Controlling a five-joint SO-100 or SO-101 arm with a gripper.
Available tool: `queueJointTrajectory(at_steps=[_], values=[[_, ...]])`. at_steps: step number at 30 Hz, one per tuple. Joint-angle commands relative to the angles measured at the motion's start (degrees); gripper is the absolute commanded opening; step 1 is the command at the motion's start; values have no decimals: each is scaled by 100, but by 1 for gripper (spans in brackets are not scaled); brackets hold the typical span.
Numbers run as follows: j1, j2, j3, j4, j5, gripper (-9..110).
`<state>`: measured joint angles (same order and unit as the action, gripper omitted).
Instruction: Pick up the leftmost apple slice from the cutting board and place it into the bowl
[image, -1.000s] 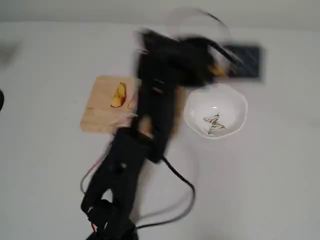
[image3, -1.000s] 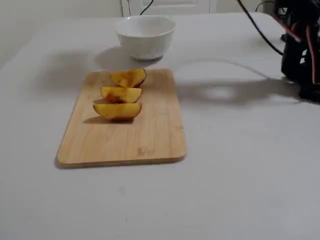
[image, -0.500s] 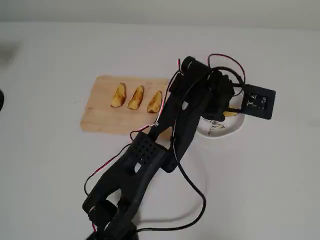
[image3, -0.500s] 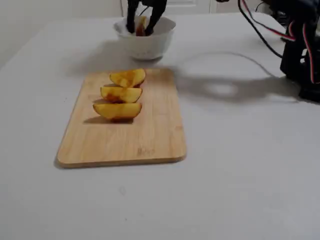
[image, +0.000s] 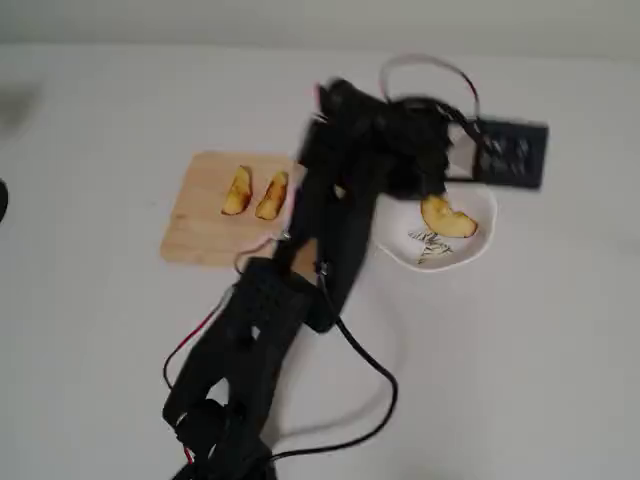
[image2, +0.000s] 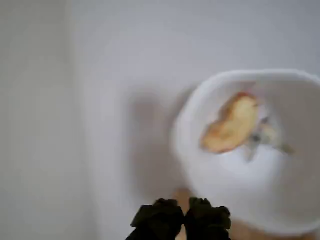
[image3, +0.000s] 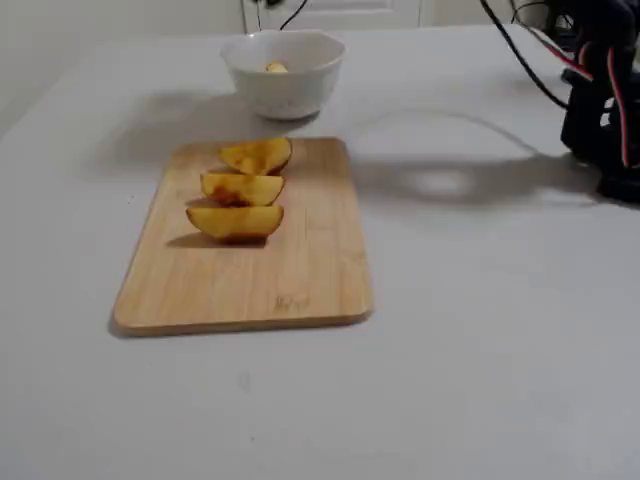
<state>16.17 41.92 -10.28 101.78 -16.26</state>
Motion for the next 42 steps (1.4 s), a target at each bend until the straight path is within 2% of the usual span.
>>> queueJointTrajectory(at_steps=[1,7,15,18,22,25,30,33,42], values=[[-193,2101,-176,211,571,0],[-896,4377,325,211,615,0],[-2725,8060,2733,176,659,0],[-3393,9387,4061,114,694,0],[-3929,11558,7058,-668,633,0],[-3683,13184,9413,-1389,809,0],[-3138,14845,12463,-1872,747,0],[-2927,14862,13509,-1872,703,0],[-2505,14862,16831,-2953,984,0]])
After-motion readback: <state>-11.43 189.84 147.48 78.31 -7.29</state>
